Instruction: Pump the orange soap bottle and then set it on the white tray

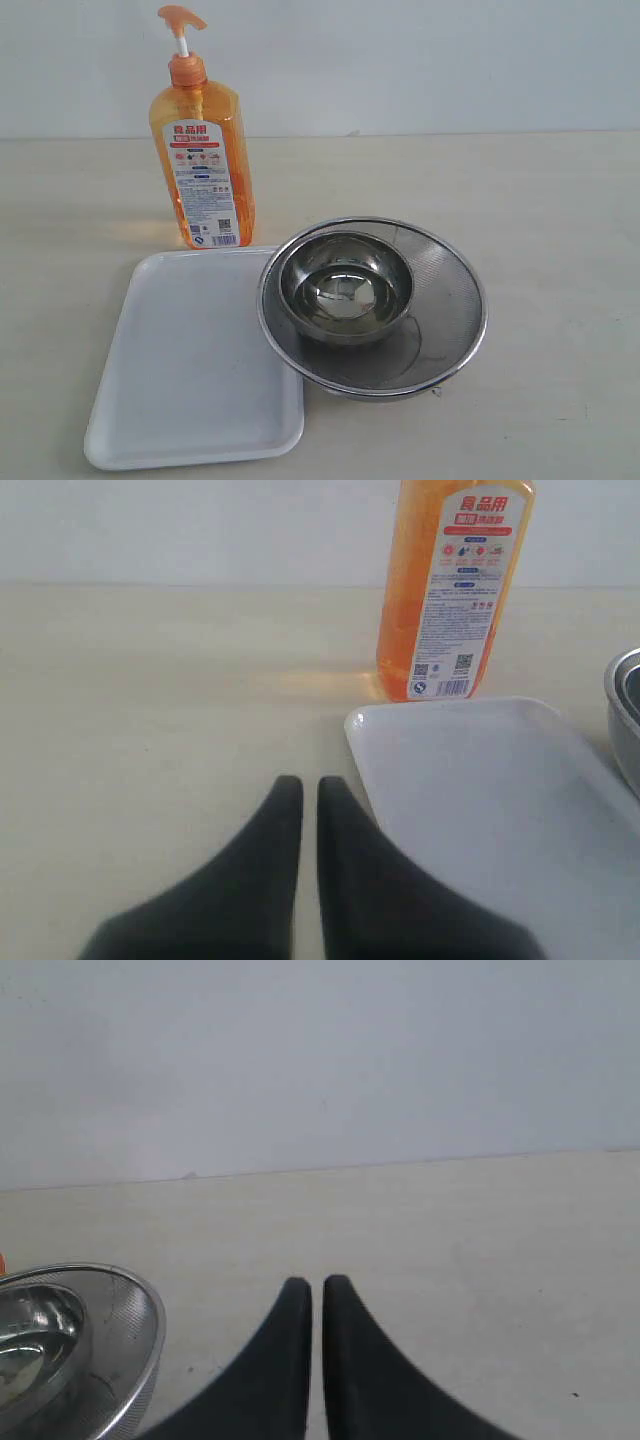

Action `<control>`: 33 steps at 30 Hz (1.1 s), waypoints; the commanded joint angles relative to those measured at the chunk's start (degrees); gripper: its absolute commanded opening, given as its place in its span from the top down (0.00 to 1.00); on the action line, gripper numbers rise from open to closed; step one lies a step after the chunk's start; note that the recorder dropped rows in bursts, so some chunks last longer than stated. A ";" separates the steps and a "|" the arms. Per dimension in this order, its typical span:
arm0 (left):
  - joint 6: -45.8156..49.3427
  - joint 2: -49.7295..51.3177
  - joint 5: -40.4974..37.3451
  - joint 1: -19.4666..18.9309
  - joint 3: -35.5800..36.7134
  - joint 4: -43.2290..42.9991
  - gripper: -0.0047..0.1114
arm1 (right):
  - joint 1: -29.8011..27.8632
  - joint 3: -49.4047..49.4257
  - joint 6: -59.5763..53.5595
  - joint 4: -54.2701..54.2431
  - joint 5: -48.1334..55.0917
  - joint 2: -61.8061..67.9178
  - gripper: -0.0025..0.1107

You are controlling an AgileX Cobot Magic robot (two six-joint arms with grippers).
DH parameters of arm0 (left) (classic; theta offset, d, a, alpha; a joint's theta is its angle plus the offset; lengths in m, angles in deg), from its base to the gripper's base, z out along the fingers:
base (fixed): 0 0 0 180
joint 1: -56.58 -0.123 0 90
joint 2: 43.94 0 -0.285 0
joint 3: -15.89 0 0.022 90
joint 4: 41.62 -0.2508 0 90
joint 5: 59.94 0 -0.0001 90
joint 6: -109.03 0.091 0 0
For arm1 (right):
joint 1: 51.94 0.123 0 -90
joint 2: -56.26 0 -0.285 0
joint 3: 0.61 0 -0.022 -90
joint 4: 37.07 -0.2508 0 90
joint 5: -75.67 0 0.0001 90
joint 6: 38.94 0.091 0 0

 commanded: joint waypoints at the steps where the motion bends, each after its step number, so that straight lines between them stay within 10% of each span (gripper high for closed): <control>1: 0.11 -0.11 0.19 0.28 -0.17 0.15 0.92 | -0.13 -0.42 -0.21 0.31 -0.28 -0.23 0.97; 33: 0.11 -0.11 0.19 0.28 -0.17 0.15 0.92 | -0.13 -2.78 2.19 -1.36 -1.14 -0.23 0.97</control>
